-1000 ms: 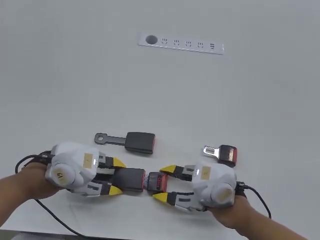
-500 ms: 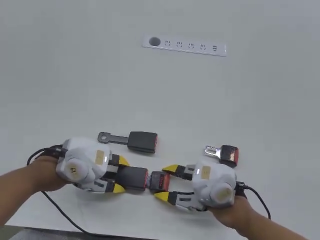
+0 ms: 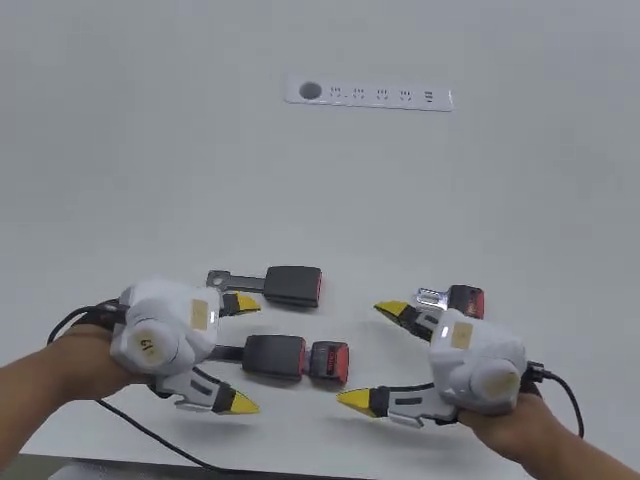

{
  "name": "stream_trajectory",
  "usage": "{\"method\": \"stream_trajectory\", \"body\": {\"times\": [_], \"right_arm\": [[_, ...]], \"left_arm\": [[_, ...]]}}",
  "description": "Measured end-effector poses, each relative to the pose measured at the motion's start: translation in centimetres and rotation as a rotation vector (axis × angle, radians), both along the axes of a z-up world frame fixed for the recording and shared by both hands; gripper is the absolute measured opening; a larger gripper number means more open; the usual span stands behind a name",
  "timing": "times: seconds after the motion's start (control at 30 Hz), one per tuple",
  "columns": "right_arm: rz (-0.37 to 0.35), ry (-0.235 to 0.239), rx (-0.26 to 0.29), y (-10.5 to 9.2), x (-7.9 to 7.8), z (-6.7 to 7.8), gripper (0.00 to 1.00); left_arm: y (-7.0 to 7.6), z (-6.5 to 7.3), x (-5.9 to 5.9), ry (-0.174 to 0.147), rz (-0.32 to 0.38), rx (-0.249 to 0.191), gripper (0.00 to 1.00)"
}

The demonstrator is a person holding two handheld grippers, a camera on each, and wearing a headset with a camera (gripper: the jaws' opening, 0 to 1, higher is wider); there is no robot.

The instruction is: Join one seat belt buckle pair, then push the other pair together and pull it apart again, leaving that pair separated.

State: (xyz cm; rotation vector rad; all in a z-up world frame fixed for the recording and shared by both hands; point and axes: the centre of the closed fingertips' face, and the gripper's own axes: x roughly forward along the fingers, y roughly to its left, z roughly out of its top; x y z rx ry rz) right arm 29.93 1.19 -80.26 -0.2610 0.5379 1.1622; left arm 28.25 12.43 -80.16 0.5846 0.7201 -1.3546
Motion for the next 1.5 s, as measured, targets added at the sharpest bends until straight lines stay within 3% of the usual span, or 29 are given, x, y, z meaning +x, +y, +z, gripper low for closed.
{"method": "stream_trajectory", "body": {"times": [0.1, 0.23, 0.33, 0.57, 0.77, 1.27, 1.5], "right_arm": [[-0.014, -0.019, -0.013, -1.6, 0.7, 0.3, 0.76], [-0.011, -0.033, -0.071, -4.8, 1.7, 0.3, 0.74], [-0.010, -0.030, -0.106, -7.3, 2.6, 0.3, 0.72], [-0.025, -0.025, -0.169, -11.2, 4.9, -0.2, 0.68], [-0.032, 0.012, -0.200, -12.6, 6.0, -1.8, 0.65], [-0.018, 0.085, -0.242, -13.8, 5.8, -3.8, 0.58], [-0.005, 0.080, -0.243, -13.5, 6.1, -4.0, 0.54]], "left_arm": [[0.1, 0.7, 0.8, -0.031, 0.002, 0.006, 0.76], [0.1, 1.6, 2.6, -0.059, 0.023, 0.005, 0.77], [0.2, 2.1, 4.5, -0.116, 0.034, 0.007, 0.75], [-0.1, 2.2, 6.9, -0.132, 0.059, 0.018, 0.74], [0.1, 0.3, 8.0, -0.114, 0.063, 0.051, 0.71], [-1.3, -2.8, 10.0, -0.072, 0.006, 0.100, 0.63], [-2.0, -3.2, 11.0, -0.063, 0.019, 0.081, 0.57]]}}
